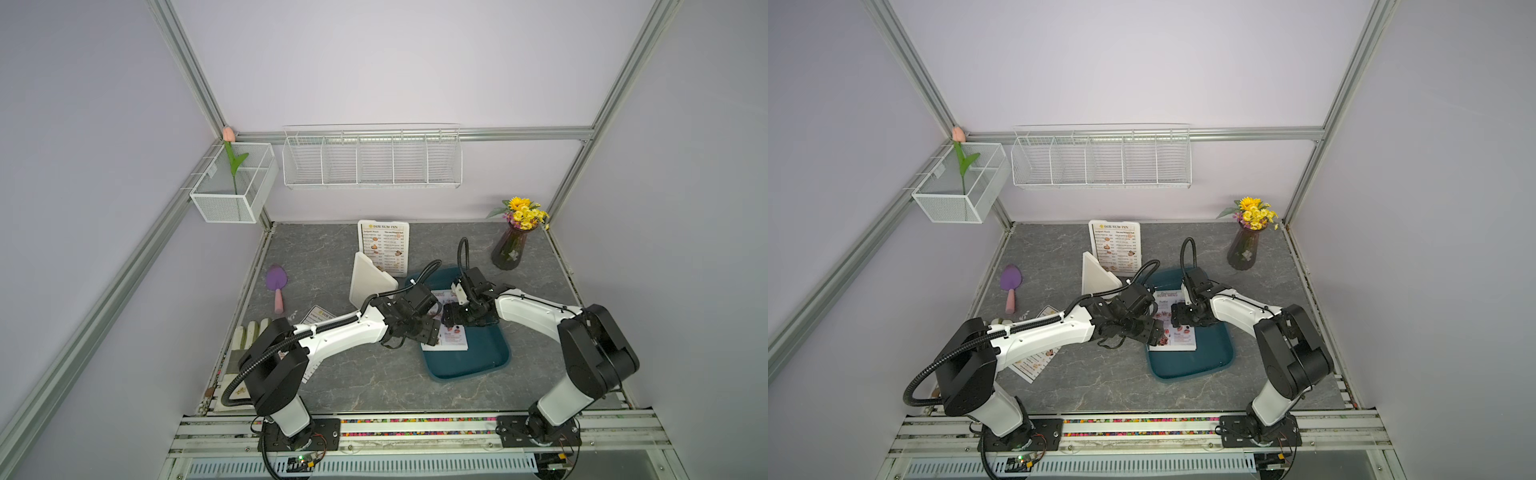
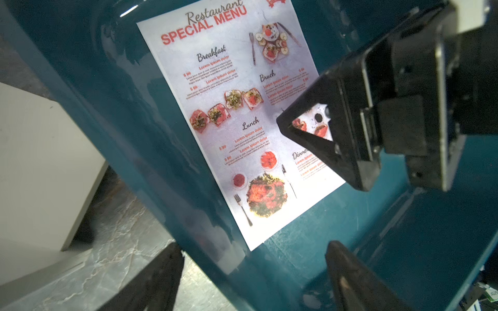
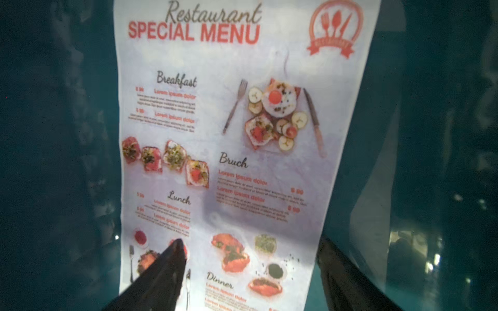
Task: Replace the menus in the menu holders
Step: Pick up the menu from the storage box.
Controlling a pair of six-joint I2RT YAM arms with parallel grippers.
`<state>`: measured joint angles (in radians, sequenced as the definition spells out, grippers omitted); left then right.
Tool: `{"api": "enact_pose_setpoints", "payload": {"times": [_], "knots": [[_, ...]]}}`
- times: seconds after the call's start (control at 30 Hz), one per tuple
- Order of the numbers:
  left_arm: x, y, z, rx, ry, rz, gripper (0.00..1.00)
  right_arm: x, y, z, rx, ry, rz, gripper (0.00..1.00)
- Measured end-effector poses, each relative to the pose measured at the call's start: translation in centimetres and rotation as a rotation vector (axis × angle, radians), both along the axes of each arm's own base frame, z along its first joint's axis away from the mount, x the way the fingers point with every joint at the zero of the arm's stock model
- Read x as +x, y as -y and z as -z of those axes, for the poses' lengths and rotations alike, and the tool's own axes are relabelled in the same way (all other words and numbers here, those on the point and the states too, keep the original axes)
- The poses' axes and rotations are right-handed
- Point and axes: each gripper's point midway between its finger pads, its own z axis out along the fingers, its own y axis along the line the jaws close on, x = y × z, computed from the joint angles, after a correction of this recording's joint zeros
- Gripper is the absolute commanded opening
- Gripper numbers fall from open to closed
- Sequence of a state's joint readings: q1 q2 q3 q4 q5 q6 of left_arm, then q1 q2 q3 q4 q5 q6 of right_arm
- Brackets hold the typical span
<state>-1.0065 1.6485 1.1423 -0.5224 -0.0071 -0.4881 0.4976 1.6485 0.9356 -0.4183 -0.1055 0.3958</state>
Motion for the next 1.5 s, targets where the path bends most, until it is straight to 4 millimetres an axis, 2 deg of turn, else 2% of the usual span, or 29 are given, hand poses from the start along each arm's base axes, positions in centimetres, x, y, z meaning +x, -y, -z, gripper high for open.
{"api": "enact_pose_setpoints", "payload": {"times": [0.4, 0.6, 0.77, 1.0, 1.07, 1.2, 1.3, 1.5], "knots": [[0.4, 0.3, 0.3, 0.030, -0.005, -0.006, 0.84, -1.3, -2.4, -0.4, 0.090, -0.012, -0.045, 0.62], [0.8, 0.7, -0.4, 0.019, 0.008, -0.009, 0.83, -2.7, -2.4, -0.6, 0.123, -0.028, -0.050, 0.60], [1.3, 0.5, -1.3, 0.023, 0.036, -0.036, 0.74, -3.0, -2.3, -0.6, 0.140, -0.037, -0.042, 0.59], [1.6, -1.0, -2.1, 0.059, 0.061, -0.093, 0.58, -2.8, -2.3, -0.7, 0.149, -0.030, -0.038, 0.58], [1.6, -1.2, -1.9, 0.065, 0.058, -0.105, 0.54, -2.7, -2.2, -0.7, 0.149, -0.029, -0.036, 0.58], [1.3, -1.5, -1.5, 0.076, 0.051, -0.116, 0.51, -2.7, -2.2, -0.6, 0.149, -0.028, -0.035, 0.58], [1.5, -1.5, -1.1, 0.086, 0.057, -0.126, 0.46, -2.8, -2.2, -0.5, 0.149, -0.030, -0.035, 0.58], [1.7, -1.7, 1.1, 0.147, 0.045, -0.136, 0.36, -2.8, -2.2, -0.5, 0.149, -0.029, -0.035, 0.57]]}}
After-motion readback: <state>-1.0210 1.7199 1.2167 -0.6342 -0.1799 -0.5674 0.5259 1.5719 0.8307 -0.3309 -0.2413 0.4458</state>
